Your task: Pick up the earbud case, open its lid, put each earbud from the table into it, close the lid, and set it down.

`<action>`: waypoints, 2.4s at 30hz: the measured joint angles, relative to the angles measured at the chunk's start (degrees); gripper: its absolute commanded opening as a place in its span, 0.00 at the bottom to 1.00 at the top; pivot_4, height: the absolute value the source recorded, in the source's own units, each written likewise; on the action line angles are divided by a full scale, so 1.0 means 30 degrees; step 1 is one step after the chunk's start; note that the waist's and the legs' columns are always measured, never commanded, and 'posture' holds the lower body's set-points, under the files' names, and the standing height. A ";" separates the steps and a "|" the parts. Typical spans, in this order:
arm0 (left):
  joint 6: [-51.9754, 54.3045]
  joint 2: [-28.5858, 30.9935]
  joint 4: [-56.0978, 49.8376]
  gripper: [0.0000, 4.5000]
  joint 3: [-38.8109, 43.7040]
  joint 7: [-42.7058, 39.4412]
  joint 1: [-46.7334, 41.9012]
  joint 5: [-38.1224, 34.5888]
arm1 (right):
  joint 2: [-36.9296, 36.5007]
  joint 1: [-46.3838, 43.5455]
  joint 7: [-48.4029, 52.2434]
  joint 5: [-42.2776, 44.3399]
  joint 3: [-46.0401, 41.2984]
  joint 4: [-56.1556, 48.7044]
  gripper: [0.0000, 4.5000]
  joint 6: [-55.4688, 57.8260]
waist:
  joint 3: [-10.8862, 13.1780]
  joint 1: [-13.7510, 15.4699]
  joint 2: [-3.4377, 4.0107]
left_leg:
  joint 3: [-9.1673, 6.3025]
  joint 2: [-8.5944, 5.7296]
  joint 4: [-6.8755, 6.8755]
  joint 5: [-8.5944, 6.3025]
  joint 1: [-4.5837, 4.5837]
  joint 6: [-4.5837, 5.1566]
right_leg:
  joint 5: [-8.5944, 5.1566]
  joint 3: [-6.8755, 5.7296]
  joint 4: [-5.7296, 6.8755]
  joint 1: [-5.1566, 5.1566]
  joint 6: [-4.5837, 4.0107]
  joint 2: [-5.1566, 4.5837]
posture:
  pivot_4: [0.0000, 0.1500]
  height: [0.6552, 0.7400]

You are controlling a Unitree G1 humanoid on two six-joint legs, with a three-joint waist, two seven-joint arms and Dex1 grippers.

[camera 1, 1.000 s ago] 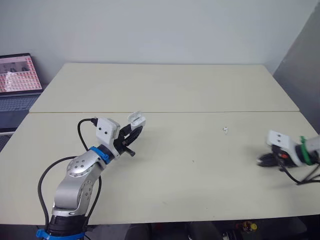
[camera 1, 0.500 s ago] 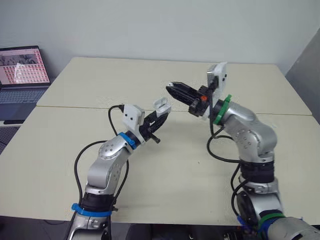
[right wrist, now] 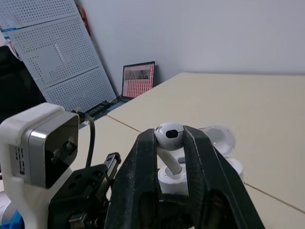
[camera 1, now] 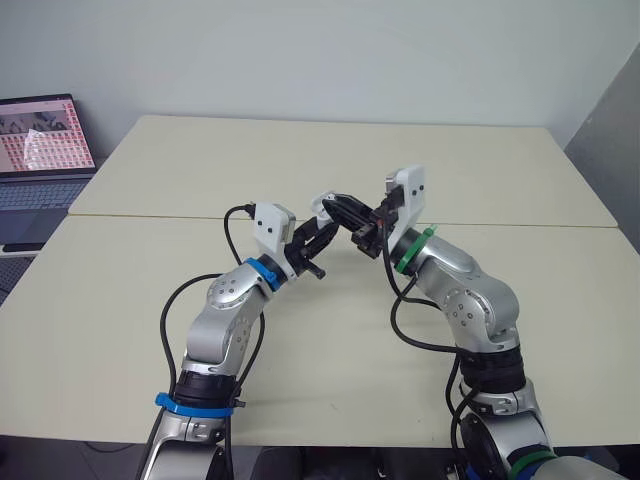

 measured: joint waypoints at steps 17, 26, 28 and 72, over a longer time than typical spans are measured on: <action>-0.1287 -0.1217 -0.0010 0.17 -0.0421 0.1511 -0.0053 0.1343 | 0.0801 -0.0254 -0.1660 0.0181 -0.0110 0.0821 0.09 0.0062 | 0.0000 0.0004 -0.0001 | 0.0002 0.0000 -0.0002 0.0000 -0.0002 0.0000 | 0.0000 0.0005 -0.0006 0.0001 0.0001 0.0000 | 1.00 1.00; -0.1813 -0.2636 -0.0341 0.17 -0.0992 0.3769 0.0360 0.2573 | 0.0883 -0.0187 -0.2311 -0.0054 0.0116 0.0871 0.09 -0.0391 | 0.0000 0.0004 -0.0001 | 0.0003 0.0000 -0.0004 0.0000 -0.0003 0.0000 | -0.0002 0.0007 -0.0007 0.0000 0.0005 0.0001 | 1.00 1.00; -0.1841 -0.2770 -0.0389 0.17 -0.1027 0.3988 0.0437 0.2660 | 0.0886 -0.0143 -0.2431 -0.0096 0.0194 0.0866 0.09 -0.0463 | 0.0000 0.0002 -0.0001 | 0.0005 0.0000 -0.0002 0.0000 -0.0003 0.0000 | -0.0006 0.0009 -0.0007 0.0001 0.0011 0.0001 | 1.00 1.00; -0.1896 -0.1782 -0.1824 0.17 -0.0957 0.4192 0.1841 0.3122 | -0.8307 0.0434 0.4434 0.2502 -0.1588 0.0556 0.86 0.1617 | 0.0001 -0.0004 -0.0001 | 0.0026 0.0004 -0.0007 -0.0002 -0.0001 0.0003 | -0.0047 0.0026 -0.0040 0.0008 0.0081 0.0010 | 1.00 1.00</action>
